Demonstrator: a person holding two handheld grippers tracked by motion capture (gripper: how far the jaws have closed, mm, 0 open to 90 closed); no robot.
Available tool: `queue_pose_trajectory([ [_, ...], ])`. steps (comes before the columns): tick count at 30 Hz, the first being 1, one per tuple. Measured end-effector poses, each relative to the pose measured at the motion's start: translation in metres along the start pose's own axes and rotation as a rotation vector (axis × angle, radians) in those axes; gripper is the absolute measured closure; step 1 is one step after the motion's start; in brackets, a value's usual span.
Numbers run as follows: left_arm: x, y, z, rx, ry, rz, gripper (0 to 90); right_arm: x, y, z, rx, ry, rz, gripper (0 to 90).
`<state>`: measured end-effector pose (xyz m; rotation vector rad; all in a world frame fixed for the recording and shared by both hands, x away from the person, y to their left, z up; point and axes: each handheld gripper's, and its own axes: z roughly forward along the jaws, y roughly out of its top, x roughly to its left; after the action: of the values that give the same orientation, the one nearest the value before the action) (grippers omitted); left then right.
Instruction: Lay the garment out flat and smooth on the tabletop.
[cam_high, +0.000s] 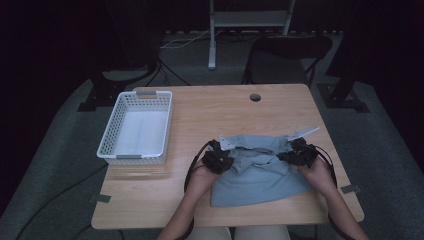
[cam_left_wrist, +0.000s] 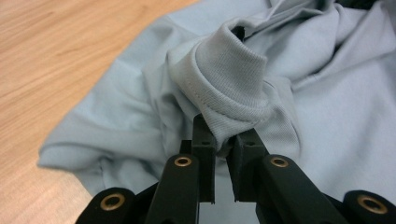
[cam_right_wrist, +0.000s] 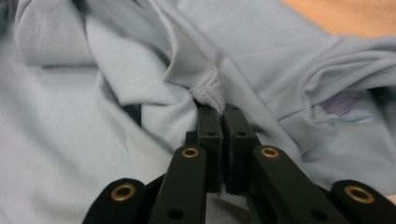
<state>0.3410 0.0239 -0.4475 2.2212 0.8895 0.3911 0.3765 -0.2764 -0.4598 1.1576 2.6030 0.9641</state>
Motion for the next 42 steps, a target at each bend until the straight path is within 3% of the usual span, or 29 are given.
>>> queue_pose_trajectory([
  [7,-0.018,-0.019,-0.013,0.043,-0.066,0.094,83.9,0.022,-0.020,-0.008,0.016,0.015,-0.038,87.5],
  [11,-0.030,-0.035,-0.022,0.060,-0.122,0.109,83.9,0.040,-0.033,-0.016,0.038,0.041,-0.076,87.5],
  [13,-0.037,-0.041,-0.024,0.077,-0.140,0.137,84.0,0.047,-0.037,-0.020,0.062,0.055,-0.098,87.5],
  [15,-0.037,-0.041,-0.024,0.089,-0.153,0.147,83.9,0.051,-0.036,-0.021,0.088,0.072,-0.109,87.5],
  [16,-0.032,-0.035,-0.024,0.082,-0.159,0.133,83.9,0.050,-0.033,-0.020,0.104,0.086,-0.103,87.5],
  [17,-0.027,-0.027,-0.024,0.076,-0.158,0.134,83.9,0.044,-0.024,-0.019,0.126,0.097,-0.090,87.5],
  [18,-0.016,-0.009,-0.025,0.046,-0.124,0.124,83.9,0.038,-0.013,-0.019,0.134,0.098,-0.086,87.6],
  [19,-0.006,0.007,-0.024,0.026,-0.105,0.109,83.9,0.026,0.011,-0.020,0.130,0.091,-0.065,87.6],
  [20,-0.006,0.007,-0.024,0.026,-0.105,0.109,83.7,0.017,0.029,-0.022,0.113,0.066,-0.051,87.4],
  [21,0.024,0.057,-0.019,-0.059,-0.003,0.062,80.8,-0.003,0.066,-0.029,0.027,0.026,0.015,86.0],
  [22,0.024,0.057,-0.019,-0.059,-0.003,0.062,74.7,-0.017,0.088,-0.035,-0.046,0.018,0.075,81.9],
  [23,0.043,0.087,-0.010,-0.057,0.074,0.008,74.7,-0.017,0.088,-0.035,-0.046,0.018,0.075,81.9],
  [24,0.061,0.109,0.000,-0.026,0.100,-0.045,50.4,-0.049,0.143,-0.052,-0.231,-0.043,0.184,64.3],
  [25,0.069,0.118,0.005,-0.004,0.138,-0.066,50.4,-0.049,0.143,-0.052,-0.231,-0.043,0.184,64.3],
  [27,0.090,0.129,0.014,0.022,0.224,-0.148,42.2,-0.061,0.161,-0.057,-0.283,-0.050,0.291,52.0],
  [28,0.093,0.128,0.014,0.025,0.230,-0.157,36.8,-0.062,0.166,-0.054,-0.260,-0.078,0.290,47.3],
  [32,0.097,0.112,0.012,0.000,0.232,-0.198,32.2,-0.063,0.158,-0.044,-0.180,-0.153,0.267,44.1],
  [34,0.095,0.099,0.010,-0.005,0.210,-0.215,32.1,-0.065,0.149,-0.037,-0.173,-0.139,0.282,42.2],
  [39,0.082,0.079,0.007,-0.009,0.178,-0.196,32.1,-0.063,0.130,-0.026,-0.122,-0.123,0.290,40.8],
  [42,0.070,0.065,0.008,0.000,0.151,-0.163,32.1,-0.059,0.118,-0.021,-0.094,-0.107,0.276,39.4],
])
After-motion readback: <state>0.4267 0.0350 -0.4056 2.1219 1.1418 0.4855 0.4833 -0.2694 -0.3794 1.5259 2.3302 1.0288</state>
